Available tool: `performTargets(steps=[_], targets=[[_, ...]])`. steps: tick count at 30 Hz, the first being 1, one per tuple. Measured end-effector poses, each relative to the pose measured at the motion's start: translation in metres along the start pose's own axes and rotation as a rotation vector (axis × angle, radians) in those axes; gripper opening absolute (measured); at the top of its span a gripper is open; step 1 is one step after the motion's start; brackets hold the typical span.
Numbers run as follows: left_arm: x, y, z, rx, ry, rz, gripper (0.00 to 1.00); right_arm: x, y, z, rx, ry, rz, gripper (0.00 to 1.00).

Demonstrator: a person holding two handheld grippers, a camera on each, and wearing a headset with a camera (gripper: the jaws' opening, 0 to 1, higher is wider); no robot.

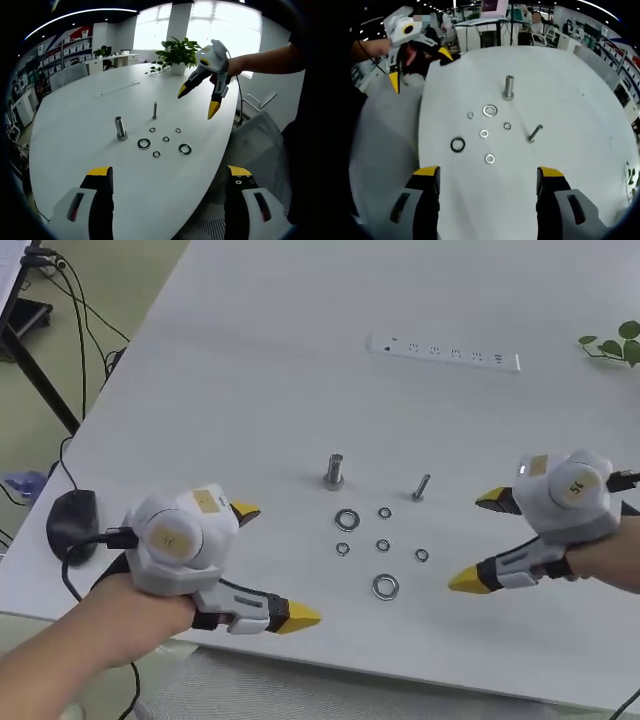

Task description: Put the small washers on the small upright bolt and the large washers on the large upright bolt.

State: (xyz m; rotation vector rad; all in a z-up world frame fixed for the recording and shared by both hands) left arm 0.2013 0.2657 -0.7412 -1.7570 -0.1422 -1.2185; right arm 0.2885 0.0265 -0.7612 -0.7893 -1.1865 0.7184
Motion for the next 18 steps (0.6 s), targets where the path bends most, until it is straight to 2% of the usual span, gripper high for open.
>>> performTargets(steps=[10, 15, 18], targets=[[0.002, 0.0, -0.005, 0.001, 0.002, -0.009, 0.92, -0.001, 0.024, -0.002, 0.035, -0.081, 0.077, 0.76], [-0.001, 0.002, -0.008, 0.0, 0.01, 0.001, 0.92, 0.002, 0.031, -0.004, 0.045, -0.1, 0.075, 0.72], [-0.004, 0.002, -0.008, -0.001, 0.007, 0.005, 0.91, 0.001, 0.038, -0.004, 0.049, -0.129, 0.106, 0.7]])
Point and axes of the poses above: the centre of the closed fingertips' face, and the gripper's own axes: y roughly forward along the fingers, z roughly to its left, x roughly out of its top, the point moved 5 cm from there along -y, roughly backward along the fingers, and after that the axes turned 9 degrees about x, right-handed, at the moved point
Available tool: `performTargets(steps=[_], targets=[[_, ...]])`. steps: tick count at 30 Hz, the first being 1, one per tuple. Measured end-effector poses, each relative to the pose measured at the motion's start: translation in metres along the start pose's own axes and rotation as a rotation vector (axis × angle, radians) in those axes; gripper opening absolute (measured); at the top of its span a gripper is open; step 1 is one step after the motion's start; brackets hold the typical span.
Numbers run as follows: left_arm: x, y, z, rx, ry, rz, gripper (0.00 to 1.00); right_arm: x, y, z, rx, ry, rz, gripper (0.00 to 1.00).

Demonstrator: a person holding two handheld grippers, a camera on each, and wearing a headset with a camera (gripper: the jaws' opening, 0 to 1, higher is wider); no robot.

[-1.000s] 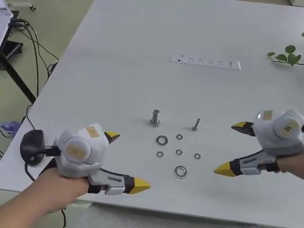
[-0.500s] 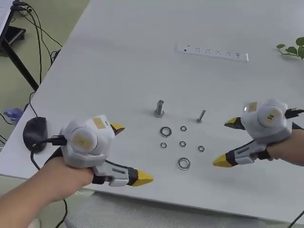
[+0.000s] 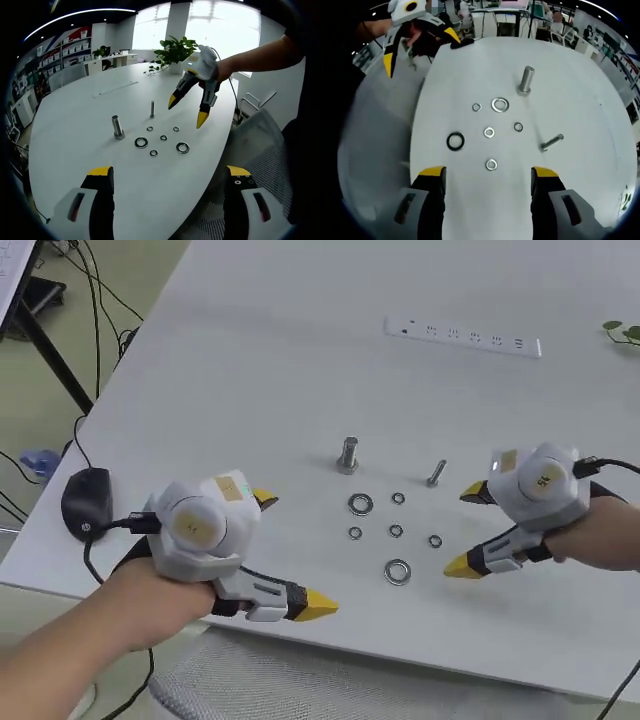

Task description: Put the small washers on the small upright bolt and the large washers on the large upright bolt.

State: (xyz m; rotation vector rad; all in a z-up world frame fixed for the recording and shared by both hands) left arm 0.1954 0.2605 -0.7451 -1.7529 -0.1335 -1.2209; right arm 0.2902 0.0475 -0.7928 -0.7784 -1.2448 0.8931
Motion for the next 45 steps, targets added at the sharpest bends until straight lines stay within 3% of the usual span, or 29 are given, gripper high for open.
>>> performTargets(steps=[7, 19, 35, 45], targets=[[0.001, -0.001, 0.0, -0.003, 0.004, 0.003, 0.9, -0.003, 0.015, -0.001, 0.027, -0.063, 0.072, 0.66], [0.0, -0.001, 0.0, -0.009, 0.007, 0.008, 0.89, -0.007, 0.027, -0.003, 0.029, -0.105, 0.116, 0.57], [-0.001, -0.003, 0.005, -0.008, -0.002, 0.009, 0.85, -0.005, 0.031, -0.008, 0.03, -0.099, 0.134, 0.38], [0.002, -0.003, 0.006, 0.001, -0.009, -0.006, 0.83, -0.002, 0.032, -0.008, 0.024, -0.102, 0.137, 0.32]])
Point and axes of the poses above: the centre of the closed fingertips' face, and the gripper's own axes: y roughly forward along the fingers, z roughly to its left, x roughly out of its top, the point moved 5 cm from there along -y, roughly backward along the fingers, and after that the axes turned 9 degrees about x, right-handed, at the moved point
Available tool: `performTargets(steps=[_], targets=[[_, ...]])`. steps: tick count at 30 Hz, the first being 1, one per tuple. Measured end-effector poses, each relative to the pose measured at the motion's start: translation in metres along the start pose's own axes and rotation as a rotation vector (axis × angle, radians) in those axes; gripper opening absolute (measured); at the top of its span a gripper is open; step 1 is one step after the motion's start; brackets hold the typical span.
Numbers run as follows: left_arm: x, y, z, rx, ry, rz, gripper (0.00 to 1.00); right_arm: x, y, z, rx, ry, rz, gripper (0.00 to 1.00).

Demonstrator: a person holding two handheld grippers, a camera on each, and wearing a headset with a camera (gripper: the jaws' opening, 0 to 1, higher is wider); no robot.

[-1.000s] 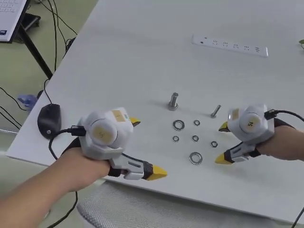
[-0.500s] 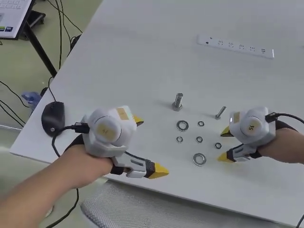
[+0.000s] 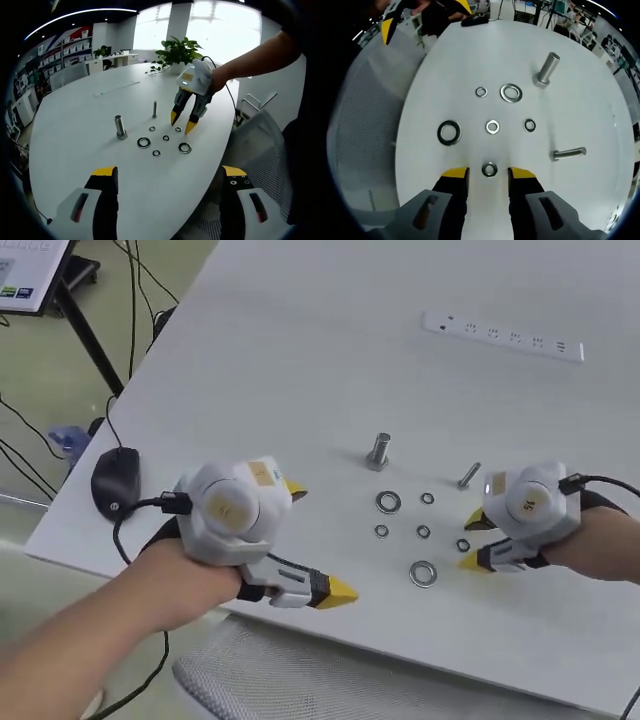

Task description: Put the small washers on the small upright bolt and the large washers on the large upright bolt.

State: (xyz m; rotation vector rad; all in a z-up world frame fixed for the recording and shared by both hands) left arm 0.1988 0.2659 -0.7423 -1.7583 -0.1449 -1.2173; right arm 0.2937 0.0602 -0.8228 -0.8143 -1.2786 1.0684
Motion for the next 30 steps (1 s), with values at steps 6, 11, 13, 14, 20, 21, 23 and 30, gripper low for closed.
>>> performTargets(steps=[6, 11, 13, 14, 20, 21, 23, 30], targets=[[-0.0007, 0.0007, -0.0004, -0.006, -0.001, 0.003, 0.83, -0.0014, 0.0012, -0.0022, 0.0, -0.003, 0.02, 0.28], [-0.0006, 0.0006, 0.0003, -0.003, -0.005, -0.001, 0.83, 0.0017, 0.0017, -0.0008, 0.002, -0.016, 0.057, 0.24], [-0.0004, 0.0002, 0.0003, -0.003, -0.008, -0.004, 0.83, 0.0013, 0.0025, -0.0013, 0.007, -0.03, 0.08, 0.24], [-0.0005, 0.0, 0.0003, -0.002, -0.009, -0.005, 0.83, 0.0012, 0.0027, -0.0023, 0.007, -0.026, 0.087, 0.23], [-0.0029, -0.001, -0.001, -0.003, -0.01, 0.0, 0.82, 0.001, 0.0048, -0.0067, 0.004, -0.044, 0.151, 0.17], [-0.0032, -0.001, -0.0011, -0.003, -0.009, 0.001, 0.82, 0.0004, 0.0052, -0.0071, 0.005, -0.052, 0.16, 0.15], [-0.0036, -0.0014, -0.001, 0.001, -0.007, 0.001, 0.81, 0.0005, 0.0057, -0.0065, 0.002, -0.063, 0.166, 0.15], [-0.0042, -0.0064, -0.002, 0.015, -0.014, -0.005, 0.8, -0.003, 0.0067, -0.0102, -0.008, -0.016, 0.116, 0.13]])
Point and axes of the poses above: the centre of the closed fingertips' face, and the gripper's own axes: y roughly forward along the fingers, z roughly to its left, x roughly out of its top, the point moved 5 cm from there along -y, roughly backward along the fingers, and after that the axes turned 9 degrees about x, right-handed, at the moved point
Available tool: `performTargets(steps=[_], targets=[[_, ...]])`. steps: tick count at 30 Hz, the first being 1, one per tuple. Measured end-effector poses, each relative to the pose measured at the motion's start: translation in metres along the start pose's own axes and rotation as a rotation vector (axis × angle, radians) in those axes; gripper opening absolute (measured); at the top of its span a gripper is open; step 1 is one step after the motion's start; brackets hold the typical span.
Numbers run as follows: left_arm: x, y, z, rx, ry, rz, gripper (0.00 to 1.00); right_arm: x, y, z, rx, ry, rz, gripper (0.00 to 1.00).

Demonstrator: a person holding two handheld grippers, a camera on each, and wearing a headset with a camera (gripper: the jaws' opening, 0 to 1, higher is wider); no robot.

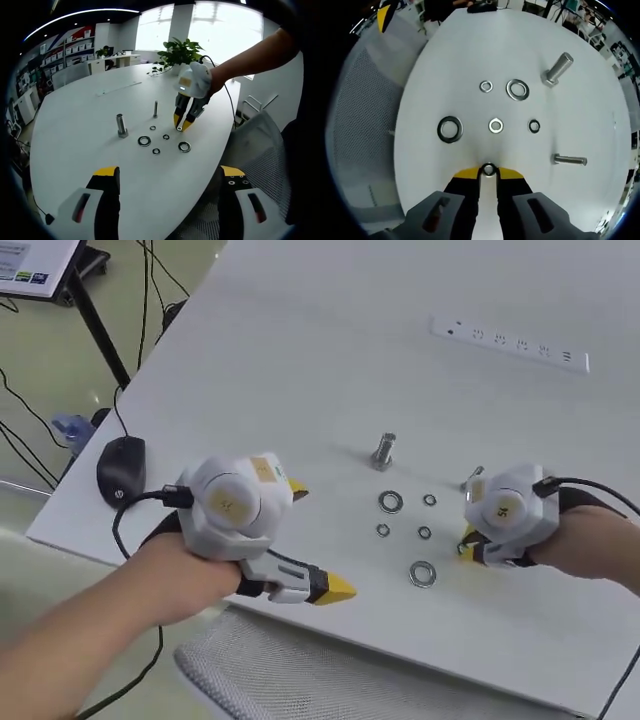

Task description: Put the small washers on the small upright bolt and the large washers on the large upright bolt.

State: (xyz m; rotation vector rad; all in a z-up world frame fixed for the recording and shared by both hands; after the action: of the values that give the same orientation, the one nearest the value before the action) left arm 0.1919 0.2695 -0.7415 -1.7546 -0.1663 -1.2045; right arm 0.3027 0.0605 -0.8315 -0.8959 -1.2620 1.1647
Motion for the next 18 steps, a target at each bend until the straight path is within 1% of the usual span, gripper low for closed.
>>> performTargets(steps=[2, 4, 6, 8, 9, 11, 15, 18], targets=[[0.0007, -0.0014, -0.0008, 0.002, 0.0, -0.003, 0.8, -0.0006, 0.0003, -0.0002, -0.001, 0.001, -0.008, 0.13], [0.0016, -0.0021, -0.0011, 0.004, 0.002, -0.005, 0.8, -0.0006, 0.0009, -0.0006, 0.0, 0.03, -0.024, 0.13], [0.0022, -0.0022, -0.0013, 0.005, 0.004, -0.004, 0.8, 0.0001, 0.0012, 0.0004, -0.001, 0.027, -0.024, 0.13], [0.0028, -0.0017, -0.0019, 0.004, 0.006, 0.0, 0.79, 0.0004, 0.0017, 0.0008, 0.004, 0.047, -0.032, 0.12], [0.0032, -0.0015, -0.0022, 0.003, 0.008, 0.0, 0.79, 0.0003, 0.0018, 0.001, -0.002, 0.039, -0.031, 0.12], [0.0039, -0.0013, -0.0023, 0.002, 0.011, 0.0, 0.79, 0.0008, 0.0021, 0.003, 0.005, 0.047, -0.033, 0.12], [0.0039, -0.0007, -0.0029, 0.0, 0.014, 0.005, 0.78, -0.0009, 0.0003, 0.0028, 0.0, 0.051, -0.031, 0.12], [0.006, -0.0007, -0.0046, -0.013, 0.003, -0.009, 0.8, -0.0041, -0.003, 0.0038, 0.003, 0.066, -0.028, 0.12]])
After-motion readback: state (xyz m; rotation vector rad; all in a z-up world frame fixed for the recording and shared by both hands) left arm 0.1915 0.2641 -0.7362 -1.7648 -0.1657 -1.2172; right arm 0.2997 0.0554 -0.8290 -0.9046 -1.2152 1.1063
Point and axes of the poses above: the centre of the closed fingertips' face, and the gripper's own axes: y roughly forward along the fingers, z roughly to its left, x roughly out of its top, the point moved 5 cm from there along -y, roughly backward along the fingers, and after that the axes turned 9 degrees about x, right-handed, at the moved point
